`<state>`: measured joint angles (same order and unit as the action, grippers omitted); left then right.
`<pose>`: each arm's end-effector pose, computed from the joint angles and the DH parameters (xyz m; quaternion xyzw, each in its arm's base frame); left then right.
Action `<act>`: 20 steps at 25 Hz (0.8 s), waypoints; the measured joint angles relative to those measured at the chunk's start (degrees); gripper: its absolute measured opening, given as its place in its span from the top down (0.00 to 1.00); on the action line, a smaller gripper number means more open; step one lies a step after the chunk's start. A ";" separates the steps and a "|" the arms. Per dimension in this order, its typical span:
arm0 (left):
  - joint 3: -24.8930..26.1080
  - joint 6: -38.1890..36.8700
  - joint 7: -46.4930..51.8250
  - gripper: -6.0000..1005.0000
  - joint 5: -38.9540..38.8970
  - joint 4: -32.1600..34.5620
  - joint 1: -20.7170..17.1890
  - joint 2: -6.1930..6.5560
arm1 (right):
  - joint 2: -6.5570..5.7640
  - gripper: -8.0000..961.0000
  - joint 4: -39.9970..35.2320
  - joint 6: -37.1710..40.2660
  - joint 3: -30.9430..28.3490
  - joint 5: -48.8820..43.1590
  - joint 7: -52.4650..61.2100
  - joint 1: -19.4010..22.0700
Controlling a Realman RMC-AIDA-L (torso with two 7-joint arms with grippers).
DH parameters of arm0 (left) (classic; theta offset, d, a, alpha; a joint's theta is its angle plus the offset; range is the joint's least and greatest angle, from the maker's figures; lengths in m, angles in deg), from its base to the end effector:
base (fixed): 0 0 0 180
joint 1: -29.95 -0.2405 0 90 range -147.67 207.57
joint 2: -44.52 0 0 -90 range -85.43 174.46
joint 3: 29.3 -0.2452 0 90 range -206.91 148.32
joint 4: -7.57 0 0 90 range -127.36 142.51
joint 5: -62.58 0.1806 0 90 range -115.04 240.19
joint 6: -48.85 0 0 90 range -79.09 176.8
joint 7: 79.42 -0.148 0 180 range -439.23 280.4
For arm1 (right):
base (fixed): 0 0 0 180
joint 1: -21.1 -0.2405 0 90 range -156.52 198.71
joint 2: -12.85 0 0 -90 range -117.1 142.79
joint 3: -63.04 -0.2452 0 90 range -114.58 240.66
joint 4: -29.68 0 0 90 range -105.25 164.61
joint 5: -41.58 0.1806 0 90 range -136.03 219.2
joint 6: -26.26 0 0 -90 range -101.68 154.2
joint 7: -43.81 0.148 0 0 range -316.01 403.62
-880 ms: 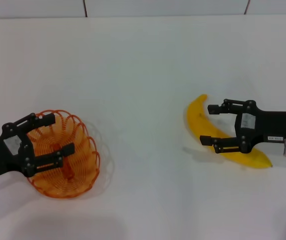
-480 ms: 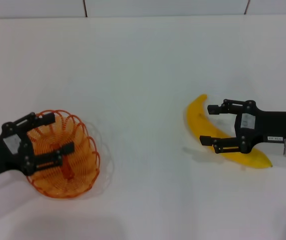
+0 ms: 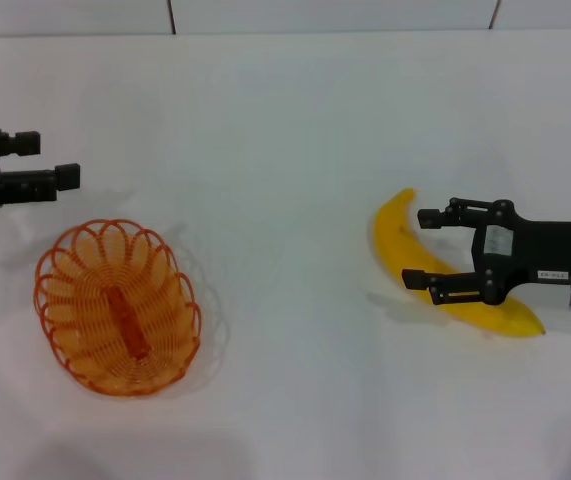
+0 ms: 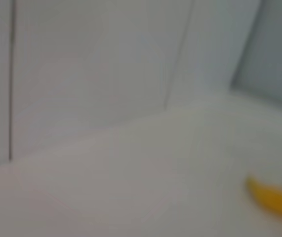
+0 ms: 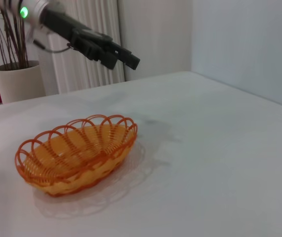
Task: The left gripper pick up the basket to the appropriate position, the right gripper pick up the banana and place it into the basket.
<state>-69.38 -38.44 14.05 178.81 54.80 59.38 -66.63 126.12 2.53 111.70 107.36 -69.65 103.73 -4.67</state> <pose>-0.2578 0.3310 0.0757 -0.9270 -0.2617 -0.1710 0.2071 0.2857 0.2784 0.0046 -0.9575 0.1470 0.1875 0.1628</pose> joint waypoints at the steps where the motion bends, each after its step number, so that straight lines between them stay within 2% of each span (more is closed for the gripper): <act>1: -0.15 -0.67 1.15 0.11 3.23 0.46 1.93 0.73 | -0.06 0.11 0.00 0.00 0.00 -0.02 0.37 -0.02; 3: -0.46 -3.00 0.92 0.11 10.19 1.52 5.89 1.63 | -0.15 0.11 -0.15 0.00 0.07 -0.06 1.09 -0.07; 5: -0.63 -4.91 -2.70 0.11 15.01 3.71 7.41 1.22 | -0.18 0.11 -0.35 0.00 0.18 -0.11 1.44 -0.27; 6: -0.73 -5.51 -5.26 0.11 17.56 5.59 7.52 0.42 | -0.20 0.11 -0.33 0.00 0.21 -0.13 1.50 -0.41; 7: -0.66 -5.74 -8.58 0.11 22.63 10.30 7.37 -1.89 | -0.29 0.11 -0.23 0.00 0.20 -0.14 1.73 -0.74; 8: -0.66 -5.74 -8.58 0.11 22.63 10.30 7.37 -1.89 | -0.29 0.11 -0.23 0.00 0.20 -0.14 1.73 -0.74; 10: -0.65 -5.58 -9.74 0.11 27.84 14.04 7.42 -4.10 | -0.34 0.11 -0.23 -0.01 0.21 -0.14 1.90 -0.86; 12: -1.04 -5.31 -10.16 0.11 31.03 15.31 8.13 -5.29 | -0.30 0.11 -0.29 -0.01 0.20 -0.14 1.96 -1.06; 20: -3.28 -2.08 -12.15 0.11 31.94 11.47 10.46 -5.61 | -0.06 0.11 -0.01 -0.20 0.26 -0.13 1.96 -2.15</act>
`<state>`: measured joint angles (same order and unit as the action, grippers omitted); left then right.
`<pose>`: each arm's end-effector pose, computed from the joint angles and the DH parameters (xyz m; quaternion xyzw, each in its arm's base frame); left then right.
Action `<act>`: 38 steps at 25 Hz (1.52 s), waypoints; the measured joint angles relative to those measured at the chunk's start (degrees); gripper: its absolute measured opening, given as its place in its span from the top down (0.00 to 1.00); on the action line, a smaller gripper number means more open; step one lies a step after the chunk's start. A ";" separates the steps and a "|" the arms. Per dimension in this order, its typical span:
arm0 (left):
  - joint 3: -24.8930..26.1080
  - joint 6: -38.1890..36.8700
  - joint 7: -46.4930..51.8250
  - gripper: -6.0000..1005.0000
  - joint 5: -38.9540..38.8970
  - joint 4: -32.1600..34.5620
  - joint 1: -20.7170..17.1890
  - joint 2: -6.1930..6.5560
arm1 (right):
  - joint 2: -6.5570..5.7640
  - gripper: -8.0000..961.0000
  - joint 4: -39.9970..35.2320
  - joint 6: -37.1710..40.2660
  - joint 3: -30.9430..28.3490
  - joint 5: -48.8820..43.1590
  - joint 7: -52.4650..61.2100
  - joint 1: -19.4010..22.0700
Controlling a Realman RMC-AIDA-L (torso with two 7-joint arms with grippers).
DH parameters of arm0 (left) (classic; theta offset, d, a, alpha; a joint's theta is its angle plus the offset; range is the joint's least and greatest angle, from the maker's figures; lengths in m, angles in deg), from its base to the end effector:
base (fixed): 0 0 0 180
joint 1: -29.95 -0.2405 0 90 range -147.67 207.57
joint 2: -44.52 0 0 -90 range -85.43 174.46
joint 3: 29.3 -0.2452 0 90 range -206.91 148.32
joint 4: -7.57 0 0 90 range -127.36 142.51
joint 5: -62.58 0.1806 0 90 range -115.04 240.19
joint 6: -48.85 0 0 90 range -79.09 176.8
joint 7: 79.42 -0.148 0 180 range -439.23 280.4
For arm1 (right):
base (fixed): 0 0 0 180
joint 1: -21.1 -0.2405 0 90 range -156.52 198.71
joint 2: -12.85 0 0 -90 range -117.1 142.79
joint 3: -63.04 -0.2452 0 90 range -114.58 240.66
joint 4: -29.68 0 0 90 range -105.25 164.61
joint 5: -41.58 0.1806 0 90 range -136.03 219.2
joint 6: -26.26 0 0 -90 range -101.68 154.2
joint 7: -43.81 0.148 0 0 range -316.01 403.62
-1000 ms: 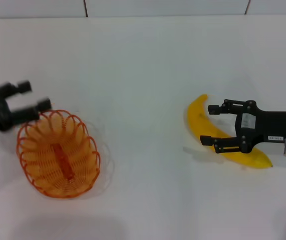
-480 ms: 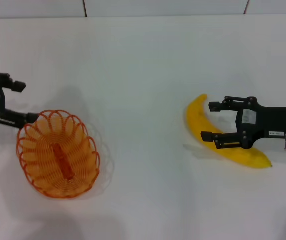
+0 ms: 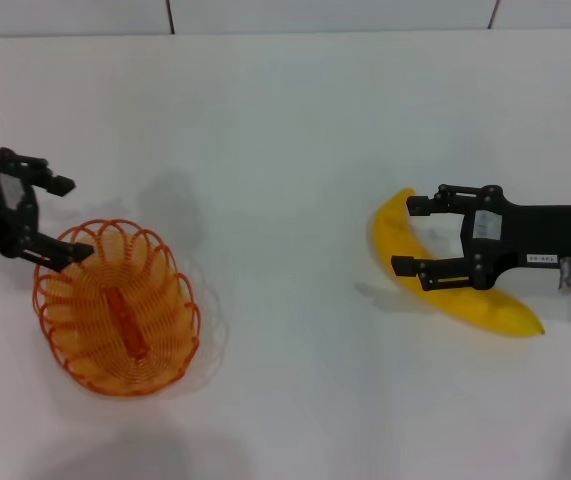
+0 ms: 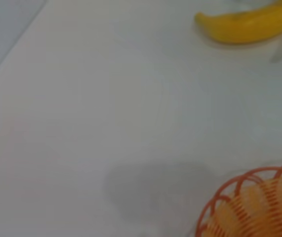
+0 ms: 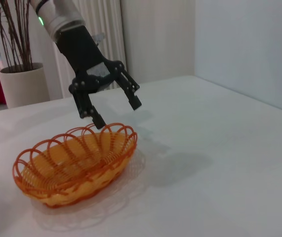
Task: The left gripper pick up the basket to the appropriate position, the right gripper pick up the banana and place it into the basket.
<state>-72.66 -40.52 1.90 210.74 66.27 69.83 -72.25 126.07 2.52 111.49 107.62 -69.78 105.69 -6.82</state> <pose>-0.2345 0.3507 0.0499 -0.9824 -0.0388 0.1018 0.1517 0.2758 0.2888 0.0042 -0.9585 0.1450 0.1898 0.1553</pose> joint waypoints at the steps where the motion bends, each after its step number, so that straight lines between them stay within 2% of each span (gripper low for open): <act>1: -0.80 1.17 -0.21 0.11 0.00 -1.49 0.58 0.04 | 0.02 0.11 0.01 -0.13 0.00 0.00 0.00 0.00; 8: -2.92 5.84 -0.96 0.14 -0.24 -7.39 3.35 -0.02 | 0.13 0.11 0.01 -0.42 -0.02 0.01 0.00 -0.03; 16: -4.50 6.39 -0.16 0.17 0.16 -9.11 4.10 -0.15 | 0.16 0.11 0.01 -0.45 -0.02 0.01 0.00 -0.12; 23: -5.50 9.08 5.00 0.20 1.31 -10.00 4.71 -0.05 | 0.16 0.11 0.01 -0.59 -0.02 0.04 0.00 -0.12; 29: -8.05 11.19 5.62 0.40 1.39 -11.14 4.89 -0.12 | 0.16 0.11 0.01 -0.60 -0.02 0.03 0.00 -0.12; 31: -8.07 11.23 5.56 0.65 1.38 -11.15 4.90 -0.17 | 0.16 0.11 0.00 -0.60 -0.06 0.01 0.00 -0.11; 38: -8.14 11.06 5.34 0.78 1.03 -11.14 4.94 -0.21 | 0.16 0.11 0.00 -0.60 -0.24 0.01 -0.15 0.18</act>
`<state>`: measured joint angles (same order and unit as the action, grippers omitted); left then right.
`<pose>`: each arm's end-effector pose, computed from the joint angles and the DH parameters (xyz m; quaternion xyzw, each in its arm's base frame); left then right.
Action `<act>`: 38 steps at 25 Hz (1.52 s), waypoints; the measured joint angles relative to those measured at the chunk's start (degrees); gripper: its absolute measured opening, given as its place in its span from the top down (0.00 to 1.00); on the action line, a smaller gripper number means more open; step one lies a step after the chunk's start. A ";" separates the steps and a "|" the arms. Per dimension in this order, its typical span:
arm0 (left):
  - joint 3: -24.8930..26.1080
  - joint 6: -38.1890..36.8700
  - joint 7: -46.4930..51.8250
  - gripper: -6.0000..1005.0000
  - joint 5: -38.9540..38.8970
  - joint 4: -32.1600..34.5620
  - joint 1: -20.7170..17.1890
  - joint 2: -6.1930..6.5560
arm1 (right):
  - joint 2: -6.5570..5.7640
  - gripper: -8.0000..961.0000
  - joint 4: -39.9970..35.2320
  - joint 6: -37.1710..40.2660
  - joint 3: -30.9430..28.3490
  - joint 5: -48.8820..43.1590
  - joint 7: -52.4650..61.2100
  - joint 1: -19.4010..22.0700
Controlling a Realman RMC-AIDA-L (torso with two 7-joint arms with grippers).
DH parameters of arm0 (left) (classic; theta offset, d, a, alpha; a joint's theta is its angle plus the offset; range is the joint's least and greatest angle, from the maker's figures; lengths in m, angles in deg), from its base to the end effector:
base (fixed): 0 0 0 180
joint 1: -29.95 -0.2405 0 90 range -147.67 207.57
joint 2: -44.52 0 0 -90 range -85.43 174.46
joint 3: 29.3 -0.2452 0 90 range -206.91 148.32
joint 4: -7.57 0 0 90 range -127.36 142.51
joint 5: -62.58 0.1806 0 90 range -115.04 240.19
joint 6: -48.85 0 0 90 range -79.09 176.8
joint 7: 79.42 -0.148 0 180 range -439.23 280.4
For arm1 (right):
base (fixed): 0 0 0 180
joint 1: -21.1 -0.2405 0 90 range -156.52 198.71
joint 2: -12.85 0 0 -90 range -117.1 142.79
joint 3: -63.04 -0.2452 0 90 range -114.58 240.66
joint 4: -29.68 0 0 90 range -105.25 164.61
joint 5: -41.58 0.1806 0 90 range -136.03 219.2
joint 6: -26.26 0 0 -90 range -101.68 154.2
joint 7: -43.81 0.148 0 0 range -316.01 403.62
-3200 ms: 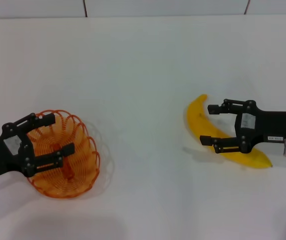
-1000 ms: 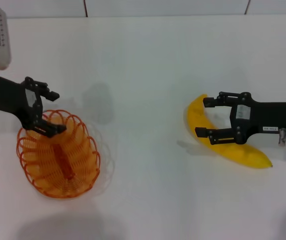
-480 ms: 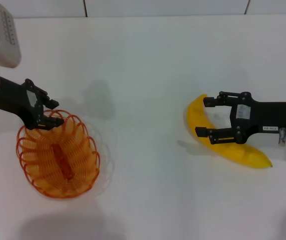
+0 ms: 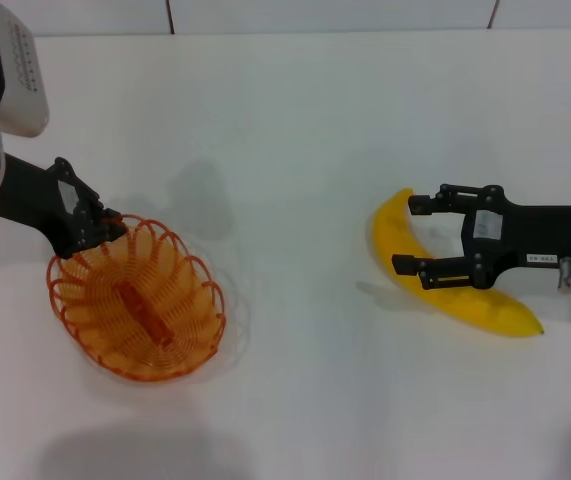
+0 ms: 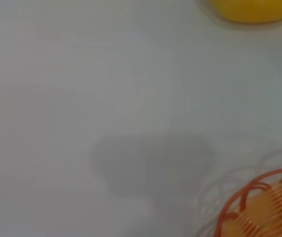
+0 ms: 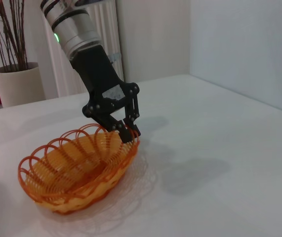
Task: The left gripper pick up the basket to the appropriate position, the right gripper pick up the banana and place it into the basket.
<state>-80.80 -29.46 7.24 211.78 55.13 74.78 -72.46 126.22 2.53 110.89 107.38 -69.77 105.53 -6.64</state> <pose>-0.2265 0.3691 0.0110 -0.9800 -0.0482 0.1358 0.1375 0.2773 0.2891 0.0038 -0.9575 0.1474 0.1884 0.1608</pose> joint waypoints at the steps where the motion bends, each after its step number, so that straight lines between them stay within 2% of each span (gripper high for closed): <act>1: -0.02 -0.10 0.00 0.80 -0.03 0.05 0.00 0.00 | 0.00 0.11 0.00 0.00 -0.02 0.00 -0.02 0.05; 9: -0.02 -1.63 -0.39 0.90 -0.33 0.40 0.00 0.10 | -0.11 0.11 0.00 0.01 -0.14 0.05 -0.11 0.25; 16: 0.64 -4.31 1.07 0.91 -4.24 3.40 -1.70 0.26 | -0.33 0.11 0.07 0.01 -0.29 0.37 -0.12 0.95; 22: 0.16 -4.46 7.01 0.92 -9.53 9.44 -5.87 0.04 | -0.35 0.11 0.09 0.01 -0.41 0.50 -0.09 1.00; 24: 0.54 -4.72 12.16 0.93 -14.62 10.74 -7.28 0.26 | -0.36 0.11 0.09 0.01 -0.45 0.55 -0.05 1.01; 27: 0.66 -4.96 15.41 0.94 -17.67 10.63 -7.53 0.41 | -0.35 0.11 0.09 0.01 -0.48 0.59 -0.02 1.09; 29: 0.56 -3.38 21.57 0.94 -19.31 9.19 -6.91 0.33 | -0.36 0.11 0.09 0.01 -0.48 0.62 0.05 1.01; 31: 0.41 -2.41 23.29 0.94 -19.26 8.26 -6.49 0.28 | -0.35 0.11 0.09 0.01 -0.48 0.62 0.08 0.89; 38: -0.09 9.31 31.01 0.94 -12.05 -8.39 2.13 0.13 | 0.03 0.11 0.09 -1.17 -0.48 0.71 0.18 -0.01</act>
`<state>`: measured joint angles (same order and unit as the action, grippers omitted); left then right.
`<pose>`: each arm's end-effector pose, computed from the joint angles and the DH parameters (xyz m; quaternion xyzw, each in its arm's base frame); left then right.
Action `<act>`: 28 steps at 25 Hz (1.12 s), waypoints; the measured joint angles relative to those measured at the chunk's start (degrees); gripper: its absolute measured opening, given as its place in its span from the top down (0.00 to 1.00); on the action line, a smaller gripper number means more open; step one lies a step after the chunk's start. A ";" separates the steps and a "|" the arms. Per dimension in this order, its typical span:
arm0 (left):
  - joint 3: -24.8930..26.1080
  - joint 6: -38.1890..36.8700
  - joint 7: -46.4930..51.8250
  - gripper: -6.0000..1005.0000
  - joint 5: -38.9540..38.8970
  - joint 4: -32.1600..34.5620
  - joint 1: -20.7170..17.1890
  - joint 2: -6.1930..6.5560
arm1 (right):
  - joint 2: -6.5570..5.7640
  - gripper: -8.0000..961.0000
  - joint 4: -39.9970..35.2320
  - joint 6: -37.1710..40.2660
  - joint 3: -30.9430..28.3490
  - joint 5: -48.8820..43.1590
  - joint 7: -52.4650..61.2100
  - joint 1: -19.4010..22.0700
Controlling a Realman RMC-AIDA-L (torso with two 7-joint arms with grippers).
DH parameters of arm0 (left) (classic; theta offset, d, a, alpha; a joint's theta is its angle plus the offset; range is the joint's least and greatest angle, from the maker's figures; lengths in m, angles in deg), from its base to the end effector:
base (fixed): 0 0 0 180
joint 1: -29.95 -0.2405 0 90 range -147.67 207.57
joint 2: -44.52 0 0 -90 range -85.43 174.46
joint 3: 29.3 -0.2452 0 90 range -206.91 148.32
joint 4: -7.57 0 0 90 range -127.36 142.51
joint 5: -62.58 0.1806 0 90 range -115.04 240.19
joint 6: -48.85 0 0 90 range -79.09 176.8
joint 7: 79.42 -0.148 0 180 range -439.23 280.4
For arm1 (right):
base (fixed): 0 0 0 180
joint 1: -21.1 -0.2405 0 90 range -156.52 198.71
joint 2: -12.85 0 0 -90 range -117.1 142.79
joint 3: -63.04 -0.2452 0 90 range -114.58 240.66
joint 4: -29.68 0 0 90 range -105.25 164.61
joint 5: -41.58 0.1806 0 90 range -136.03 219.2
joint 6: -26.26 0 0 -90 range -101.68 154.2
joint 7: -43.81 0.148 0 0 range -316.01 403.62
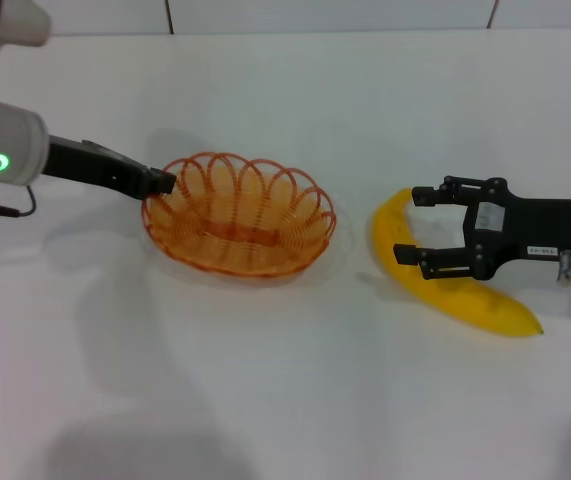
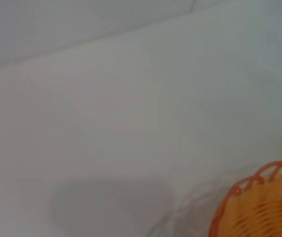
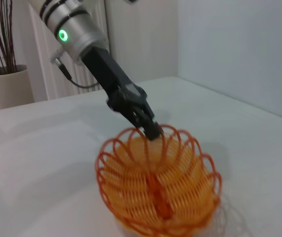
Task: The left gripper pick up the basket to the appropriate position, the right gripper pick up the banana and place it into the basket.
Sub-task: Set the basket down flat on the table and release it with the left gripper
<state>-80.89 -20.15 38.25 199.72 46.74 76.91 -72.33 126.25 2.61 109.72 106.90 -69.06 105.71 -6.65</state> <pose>-0.2069 0.3864 -0.0084 -0.9216 -0.3424 -0.0099 0.1824 0.2784 0.2928 0.0053 -0.9539 0.1535 0.1899 0.1746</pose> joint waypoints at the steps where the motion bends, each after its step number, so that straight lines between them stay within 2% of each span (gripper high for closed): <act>1: -0.01 0.89 0.47 0.94 0.84 -0.95 0.61 -0.03 | 0.07 0.11 0.00 -0.08 0.00 0.02 0.01 -0.12; 7: 0.20 5.99 1.57 0.94 1.46 -5.34 2.97 -0.10 | 0.45 0.11 0.00 -0.16 0.00 0.08 0.03 -0.64; 16: 0.56 7.45 1.84 0.93 -1.68 -6.60 3.30 -0.13 | 0.85 0.11 0.01 -1.38 0.00 0.08 0.06 -1.09; 28: 0.14 8.73 1.81 0.92 -1.33 -7.82 3.54 -0.18 | 0.94 0.11 0.09 -1.56 0.00 0.07 0.06 -1.09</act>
<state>-80.75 -11.42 40.06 198.39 38.92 80.45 -72.52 127.19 2.70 108.17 106.90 -68.98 105.77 -7.73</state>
